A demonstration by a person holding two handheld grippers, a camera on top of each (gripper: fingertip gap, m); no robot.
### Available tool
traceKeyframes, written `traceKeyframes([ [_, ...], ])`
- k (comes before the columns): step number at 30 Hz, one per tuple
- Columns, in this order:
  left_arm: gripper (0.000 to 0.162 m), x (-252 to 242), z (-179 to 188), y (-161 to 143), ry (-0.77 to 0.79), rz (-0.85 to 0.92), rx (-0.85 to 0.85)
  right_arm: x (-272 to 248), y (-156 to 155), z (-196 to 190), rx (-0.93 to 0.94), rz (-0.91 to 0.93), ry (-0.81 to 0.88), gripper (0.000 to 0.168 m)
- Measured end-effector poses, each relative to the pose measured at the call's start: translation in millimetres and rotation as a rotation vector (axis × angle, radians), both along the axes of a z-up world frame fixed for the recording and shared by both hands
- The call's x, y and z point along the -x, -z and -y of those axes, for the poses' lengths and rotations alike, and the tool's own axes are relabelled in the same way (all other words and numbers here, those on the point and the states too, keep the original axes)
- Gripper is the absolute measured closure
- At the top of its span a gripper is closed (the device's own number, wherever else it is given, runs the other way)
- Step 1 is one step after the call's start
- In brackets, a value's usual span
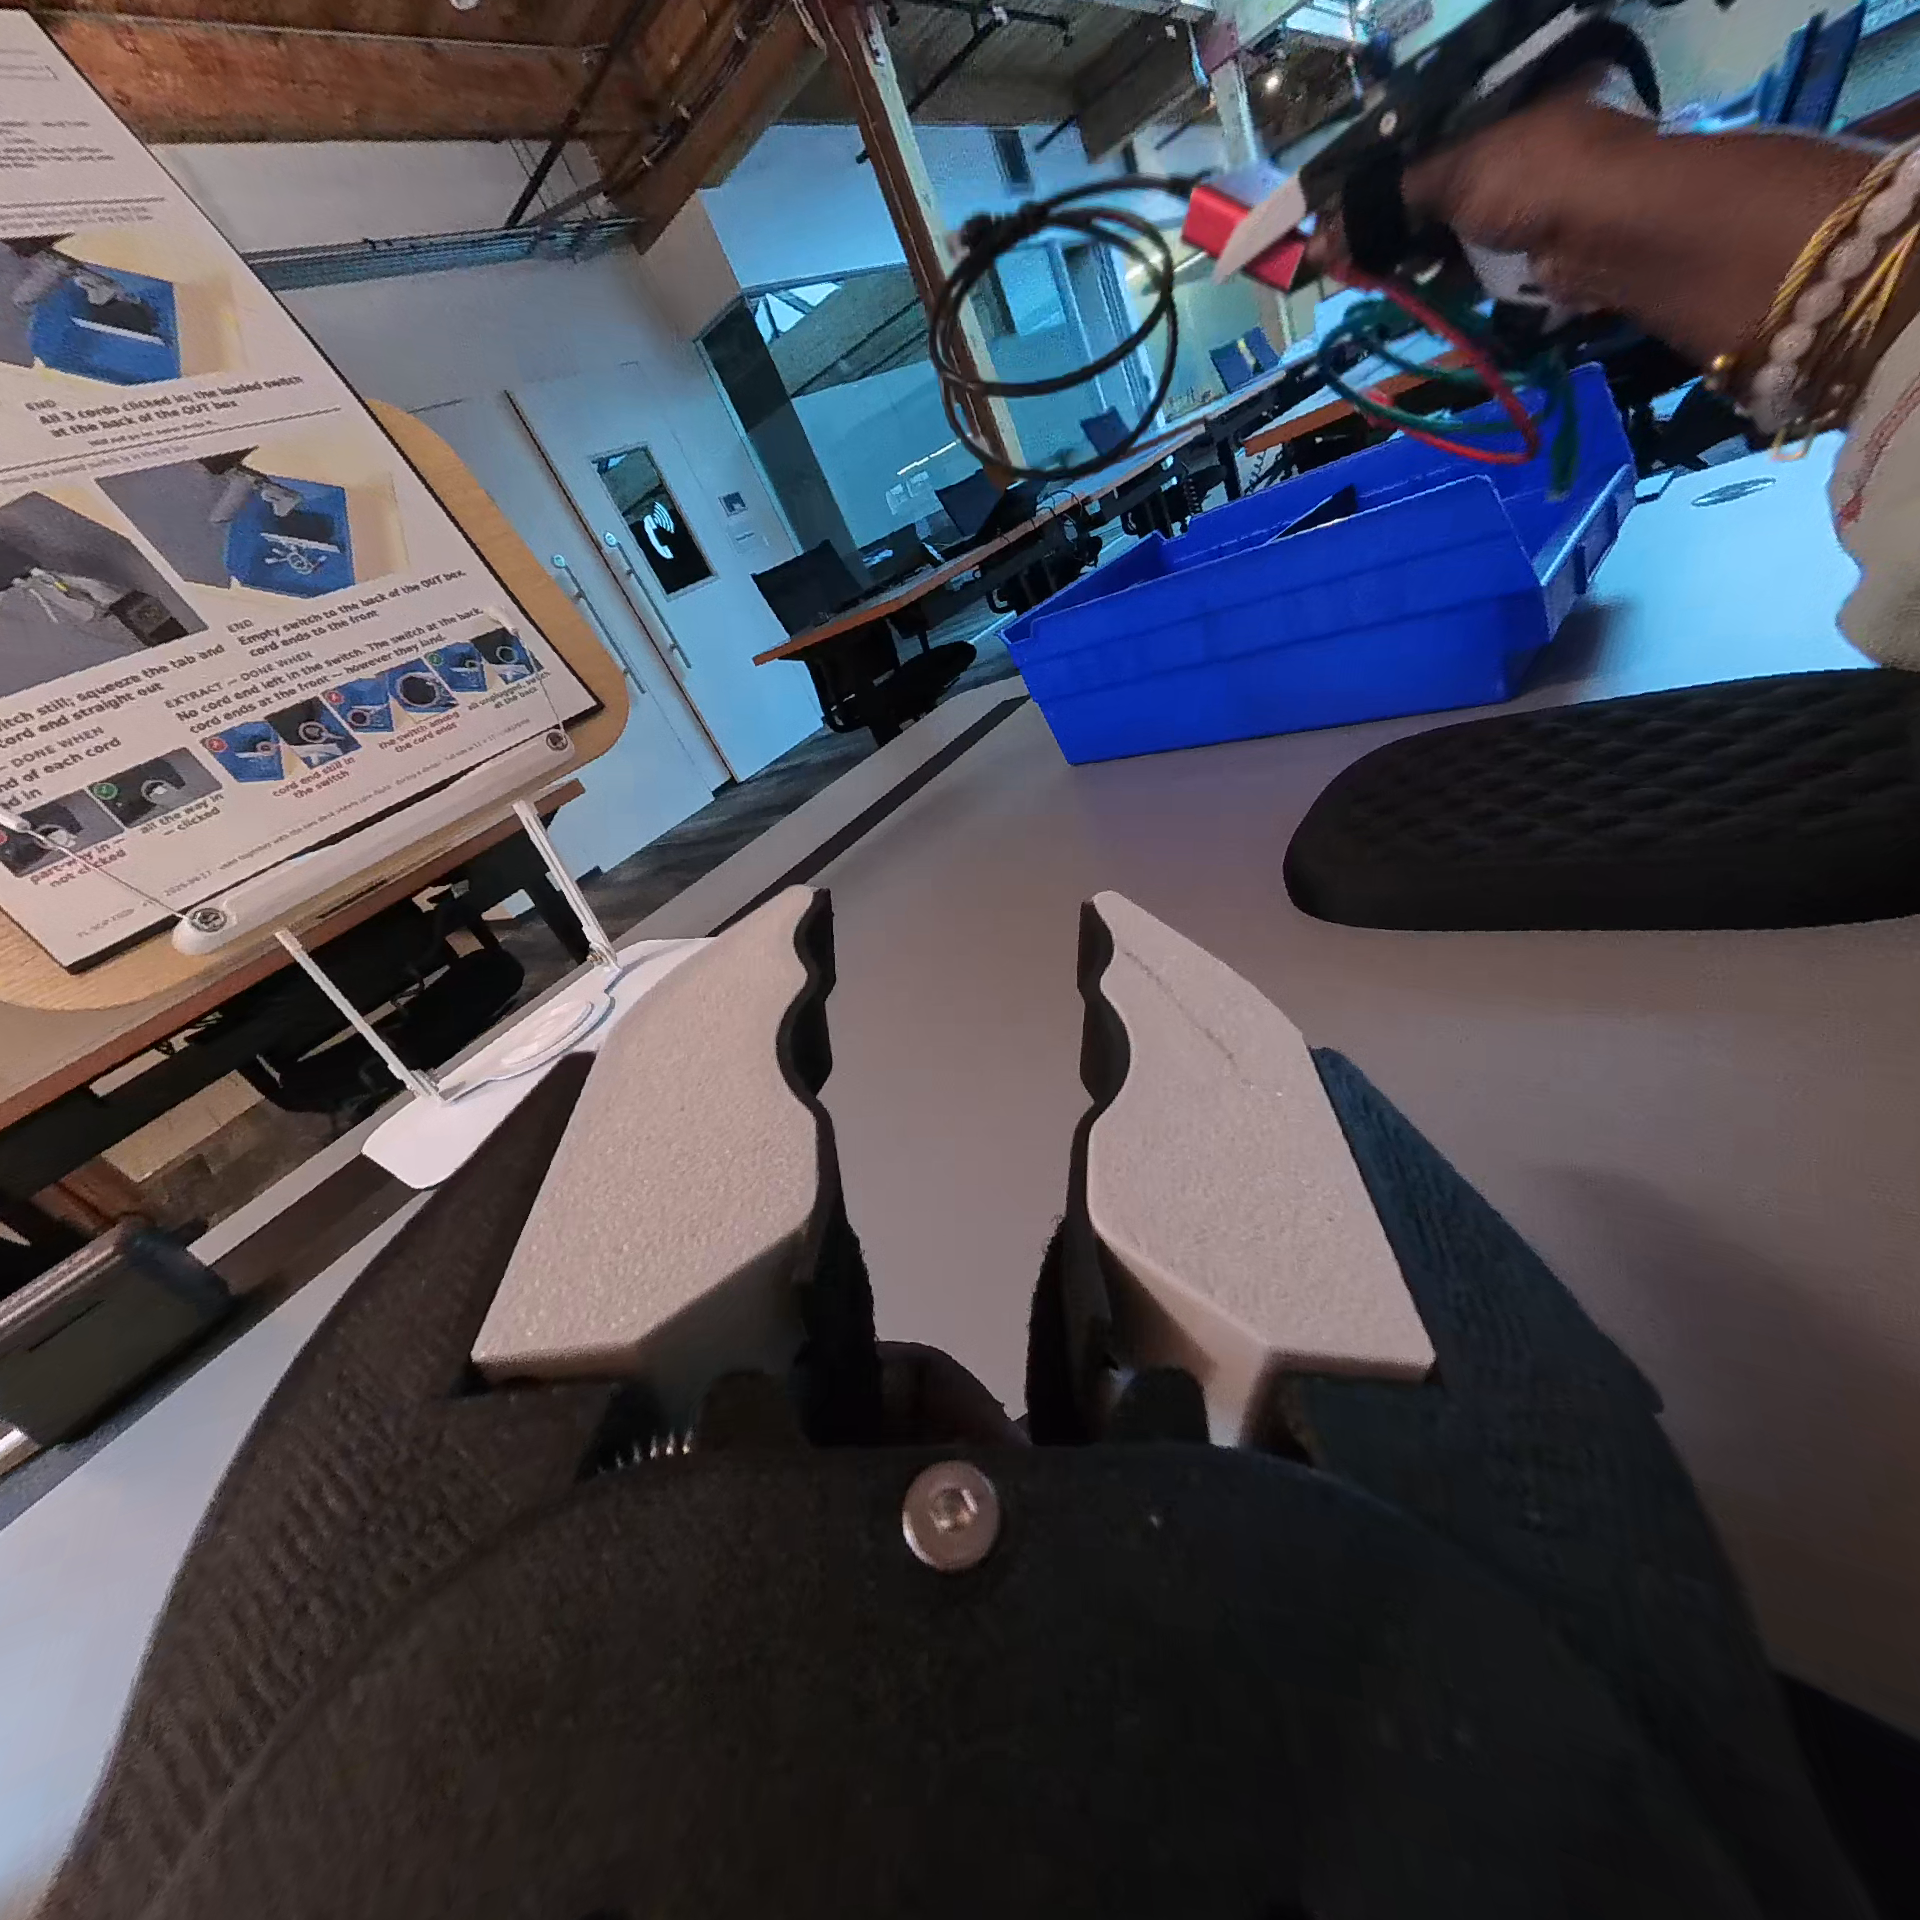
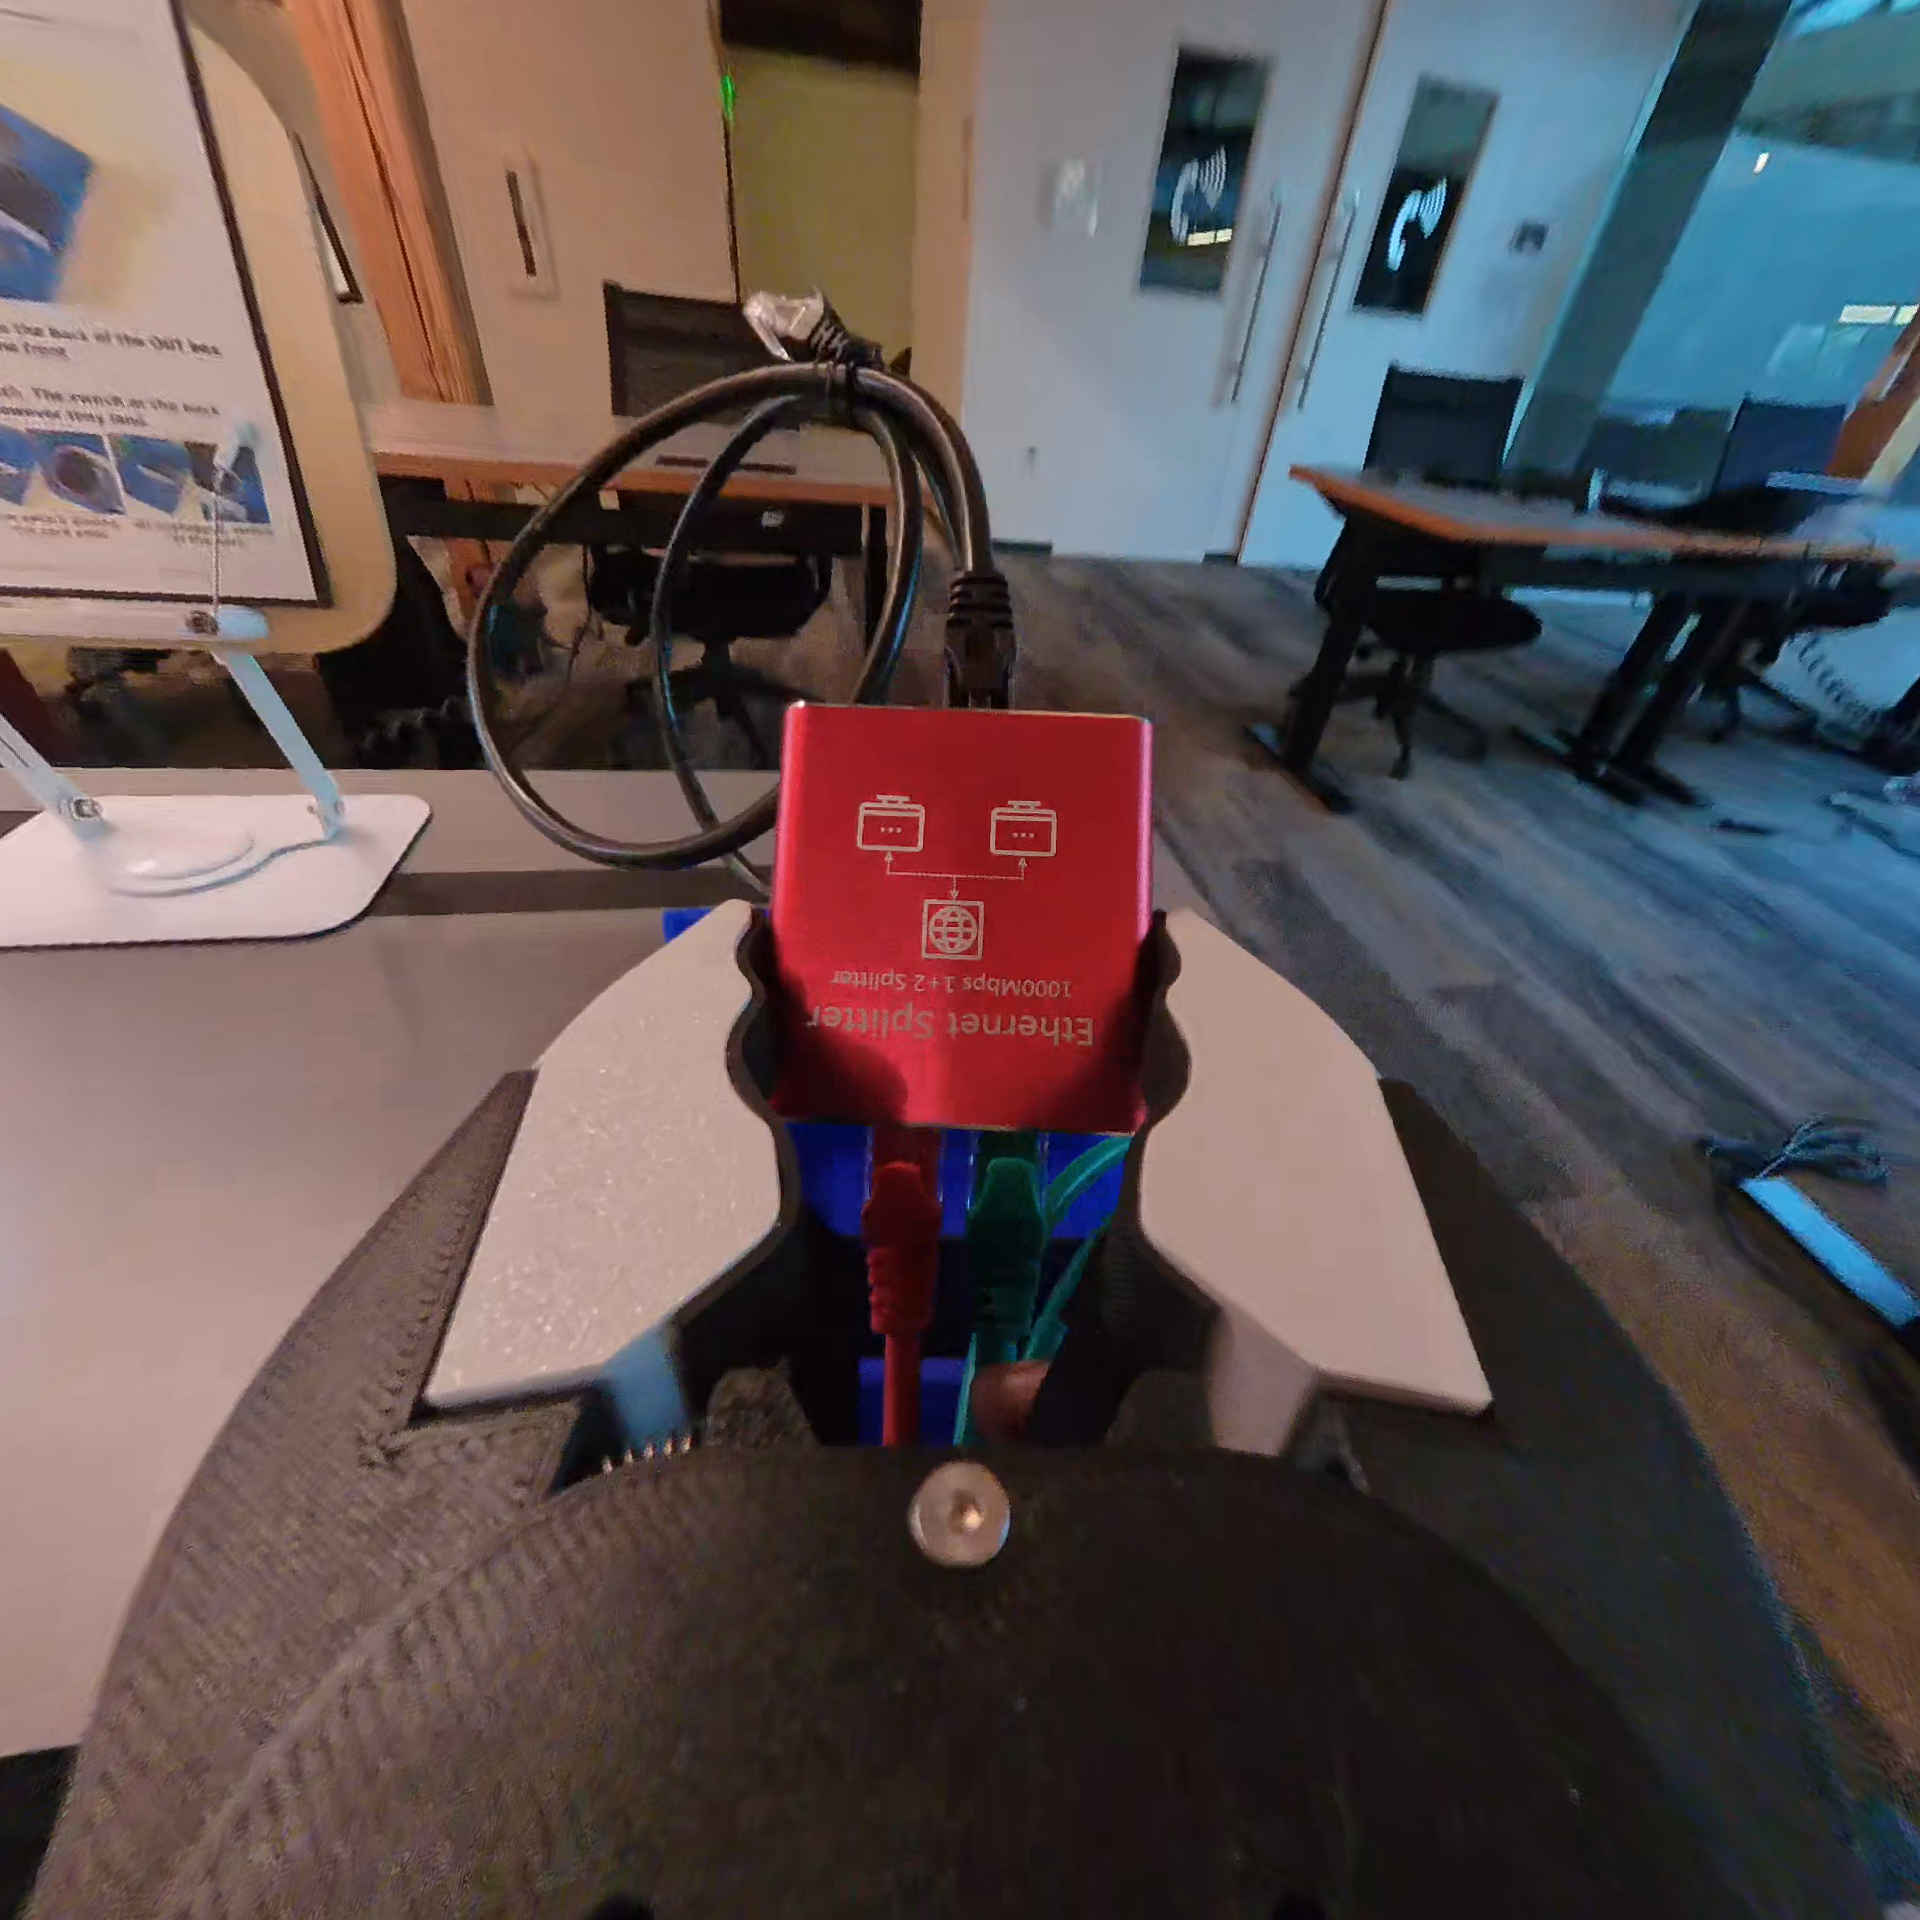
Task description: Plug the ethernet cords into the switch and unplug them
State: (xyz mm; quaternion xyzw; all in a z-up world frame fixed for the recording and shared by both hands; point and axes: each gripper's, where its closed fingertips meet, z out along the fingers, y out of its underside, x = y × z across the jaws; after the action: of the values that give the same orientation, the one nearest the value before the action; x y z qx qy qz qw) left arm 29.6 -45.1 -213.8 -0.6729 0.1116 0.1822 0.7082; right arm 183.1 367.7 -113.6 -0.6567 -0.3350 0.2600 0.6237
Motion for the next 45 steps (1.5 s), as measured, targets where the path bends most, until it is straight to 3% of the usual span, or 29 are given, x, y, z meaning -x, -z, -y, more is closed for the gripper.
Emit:
traceKeyframes([
  [6,0.117,-1,1,-1,0.006,-0.001,-0.005,7,46,-9,0.156,0.002,0.022,0.099],
  [12,0.117,-2,1,0,0.009,-0.006,-0.003,7,94,-16,0.239,0.117,0.074,0.099],
  [18,0.118,-2,0,0,0.01,-0.009,0.001,11,137,-9,0.413,0.224,0.011,0.099],
  [31,0.118,-5,-1,3,0.016,-0.035,0.017,12,143,-2,0.554,0.177,-0.094,0.097],
  [34,0.118,-5,-1,4,0.014,-0.038,0.023,16,128,6,0.51,0.121,-0.153,0.067],
  [37,0.118,-5,-2,5,0.013,-0.04,0.028,10,100,6,0.382,0.046,-0.154,0.054],
  [41,0.118,-4,-2,5,0.009,-0.039,0.032,-5,60,25,0.165,0.025,-0.194,0.057],
  [42,0.118,-5,-2,5,0.009,-0.039,0.033,-7,57,36,0.139,0.053,-0.233,0.067],
  [43,0.118,-4,-3,6,0.009,-0.039,0.034,-10,59,51,0.156,0.094,-0.286,0.081],
  [45,0.118,-5,-3,6,0.009,-0.04,0.038,-17,71,82,0.283,0.163,-0.396,0.091],
])
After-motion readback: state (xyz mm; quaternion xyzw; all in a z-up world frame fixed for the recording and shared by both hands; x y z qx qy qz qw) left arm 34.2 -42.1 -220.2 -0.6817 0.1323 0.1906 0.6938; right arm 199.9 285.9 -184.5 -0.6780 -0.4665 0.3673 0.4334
